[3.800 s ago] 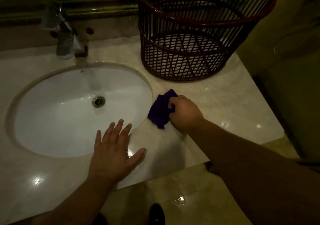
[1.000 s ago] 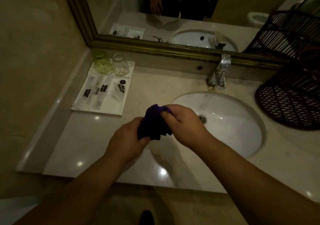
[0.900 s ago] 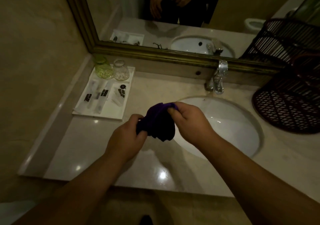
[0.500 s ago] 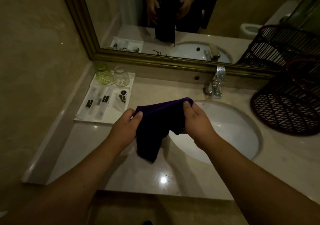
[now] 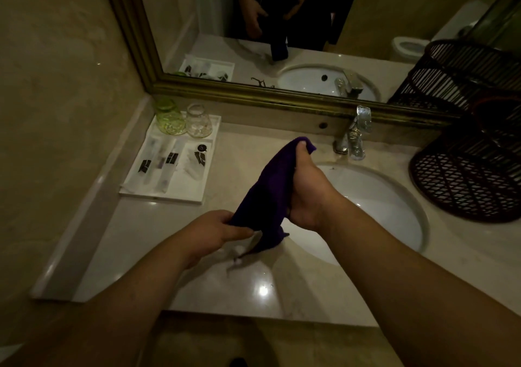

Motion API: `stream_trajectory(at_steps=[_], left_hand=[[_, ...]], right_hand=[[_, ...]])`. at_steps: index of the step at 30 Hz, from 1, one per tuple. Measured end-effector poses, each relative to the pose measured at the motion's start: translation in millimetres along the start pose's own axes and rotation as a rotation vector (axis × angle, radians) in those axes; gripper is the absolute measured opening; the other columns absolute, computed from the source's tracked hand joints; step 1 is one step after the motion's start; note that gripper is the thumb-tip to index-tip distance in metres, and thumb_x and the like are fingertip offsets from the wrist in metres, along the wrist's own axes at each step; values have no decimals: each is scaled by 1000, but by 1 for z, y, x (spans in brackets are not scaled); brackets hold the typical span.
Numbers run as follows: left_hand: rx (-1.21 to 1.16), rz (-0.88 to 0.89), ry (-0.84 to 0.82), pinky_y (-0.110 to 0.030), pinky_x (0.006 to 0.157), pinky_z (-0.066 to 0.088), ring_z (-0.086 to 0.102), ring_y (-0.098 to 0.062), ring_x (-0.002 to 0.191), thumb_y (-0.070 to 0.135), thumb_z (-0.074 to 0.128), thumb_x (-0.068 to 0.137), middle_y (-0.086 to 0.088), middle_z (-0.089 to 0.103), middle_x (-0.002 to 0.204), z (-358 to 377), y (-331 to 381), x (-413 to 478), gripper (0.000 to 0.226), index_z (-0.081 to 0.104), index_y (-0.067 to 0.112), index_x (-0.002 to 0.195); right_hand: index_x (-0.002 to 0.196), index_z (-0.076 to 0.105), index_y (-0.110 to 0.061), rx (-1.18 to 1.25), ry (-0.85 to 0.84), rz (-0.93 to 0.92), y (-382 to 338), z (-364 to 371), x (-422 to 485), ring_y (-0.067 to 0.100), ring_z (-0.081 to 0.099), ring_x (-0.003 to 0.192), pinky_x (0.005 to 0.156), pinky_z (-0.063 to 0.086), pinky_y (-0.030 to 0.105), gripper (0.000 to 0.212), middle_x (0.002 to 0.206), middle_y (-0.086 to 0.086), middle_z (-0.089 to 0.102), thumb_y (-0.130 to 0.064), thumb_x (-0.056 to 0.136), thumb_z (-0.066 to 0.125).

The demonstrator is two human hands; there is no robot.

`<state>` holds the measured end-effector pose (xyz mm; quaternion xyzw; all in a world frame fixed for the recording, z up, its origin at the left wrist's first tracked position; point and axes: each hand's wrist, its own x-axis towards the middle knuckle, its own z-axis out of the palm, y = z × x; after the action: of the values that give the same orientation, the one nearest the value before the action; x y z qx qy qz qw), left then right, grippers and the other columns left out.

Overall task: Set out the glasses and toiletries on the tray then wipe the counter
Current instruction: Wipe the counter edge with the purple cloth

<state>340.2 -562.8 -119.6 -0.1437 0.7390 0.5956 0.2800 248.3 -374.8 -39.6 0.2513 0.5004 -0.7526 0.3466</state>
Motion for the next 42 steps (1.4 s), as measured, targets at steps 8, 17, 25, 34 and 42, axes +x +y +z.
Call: stream_trajectory(at_steps=[8, 17, 25, 34, 42], left_hand=[[-188, 83, 352, -42, 93, 49, 66, -16, 104, 42, 59, 77, 2, 73, 105, -13, 9, 3, 32, 67, 26, 103], [-477, 127, 431, -37, 69, 53, 69, -23, 91, 40, 43, 98, -5, 70, 110, -30, 41, 8, 25, 60, 30, 111], [-517, 5, 176, -36, 67, 59, 73, -24, 94, 26, 70, 91, -12, 72, 110, -21, 50, 4, 42, 51, 24, 128], [-64, 236, 228, -24, 73, 55, 72, -10, 90, -7, 67, 82, 0, 74, 103, 22, 87, 22, 69, 53, 33, 136], [632, 400, 434, -23, 66, 44, 61, 1, 79, 25, 69, 89, 21, 67, 85, 89, 130, 55, 13, 72, 36, 96]], right_hand=[[129, 48, -28, -116, 132, 46, -6, -28, 2, 46, 63, 107, 78, 56, 63, 89, 117, 20, 69, -96, 73, 33], [132, 58, -21, -463, 195, 70, -8, -56, -1, 32, 72, 96, 72, 60, 40, 101, 102, 13, 76, -94, 77, 17], [135, 51, -12, -156, 180, 153, -20, -98, -10, 49, 63, 108, 74, 58, 56, 120, 112, 29, 71, -104, 64, 21], [137, 56, -3, -407, 227, -165, -43, -179, -37, 32, 74, 100, 78, 61, 37, 57, 116, 17, 73, 12, 83, 61], [97, 71, -34, -1096, 633, -566, -70, -268, -82, 7, 67, 82, 65, 53, 24, 19, 88, -10, 70, -17, 90, 72]])
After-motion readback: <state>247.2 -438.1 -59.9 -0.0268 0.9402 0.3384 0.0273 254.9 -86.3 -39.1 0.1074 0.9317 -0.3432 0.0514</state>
